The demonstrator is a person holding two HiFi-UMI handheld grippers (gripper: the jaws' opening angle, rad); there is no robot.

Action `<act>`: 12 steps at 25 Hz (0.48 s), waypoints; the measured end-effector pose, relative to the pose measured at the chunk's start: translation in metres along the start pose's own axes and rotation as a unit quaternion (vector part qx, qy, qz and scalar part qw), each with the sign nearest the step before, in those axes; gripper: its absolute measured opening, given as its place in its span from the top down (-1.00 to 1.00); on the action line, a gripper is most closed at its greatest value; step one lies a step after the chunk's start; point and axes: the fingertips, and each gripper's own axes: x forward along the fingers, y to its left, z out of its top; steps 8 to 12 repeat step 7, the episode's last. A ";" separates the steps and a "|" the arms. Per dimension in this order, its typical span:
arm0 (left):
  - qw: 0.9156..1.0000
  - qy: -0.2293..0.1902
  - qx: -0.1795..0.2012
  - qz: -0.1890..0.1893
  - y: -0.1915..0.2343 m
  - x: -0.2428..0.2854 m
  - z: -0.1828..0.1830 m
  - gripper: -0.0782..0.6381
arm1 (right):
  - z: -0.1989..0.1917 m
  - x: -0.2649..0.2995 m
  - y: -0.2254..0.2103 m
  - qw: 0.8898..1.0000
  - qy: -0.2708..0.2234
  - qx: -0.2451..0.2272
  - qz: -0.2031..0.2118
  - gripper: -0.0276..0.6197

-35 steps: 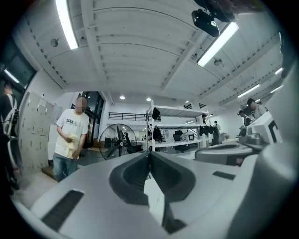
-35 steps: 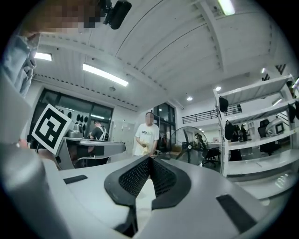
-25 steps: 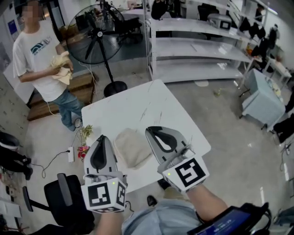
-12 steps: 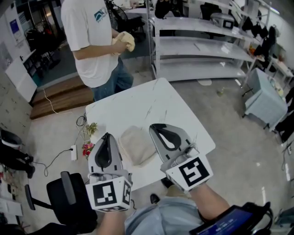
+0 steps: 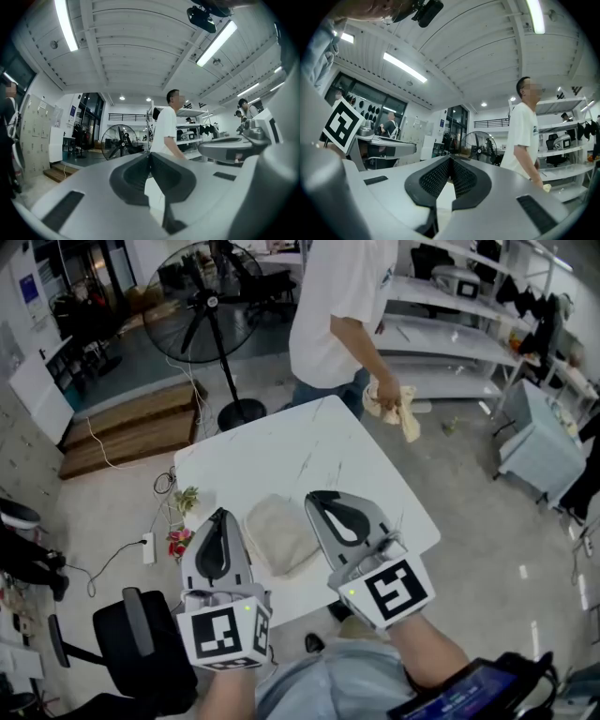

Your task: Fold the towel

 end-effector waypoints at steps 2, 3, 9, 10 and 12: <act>1.000 -0.001 0.001 0.000 -0.001 0.000 0.000 0.76 | 0.000 0.000 0.000 1.000 -0.001 -0.001 0.000 0.88; 1.000 -0.001 0.002 0.000 -0.001 0.000 0.000 0.76 | 0.001 0.000 0.000 1.000 -0.001 -0.002 0.000 0.88; 1.000 -0.001 0.000 0.001 -0.001 0.001 -0.001 0.76 | -0.001 0.000 -0.001 1.000 0.000 -0.004 0.000 0.88; 1.000 -0.001 0.000 0.001 -0.001 0.001 -0.001 0.76 | -0.001 0.000 -0.001 1.000 0.000 -0.004 0.000 0.88; 1.000 -0.001 0.000 0.001 -0.001 0.001 -0.001 0.76 | -0.001 0.000 -0.001 1.000 0.000 -0.004 0.000 0.88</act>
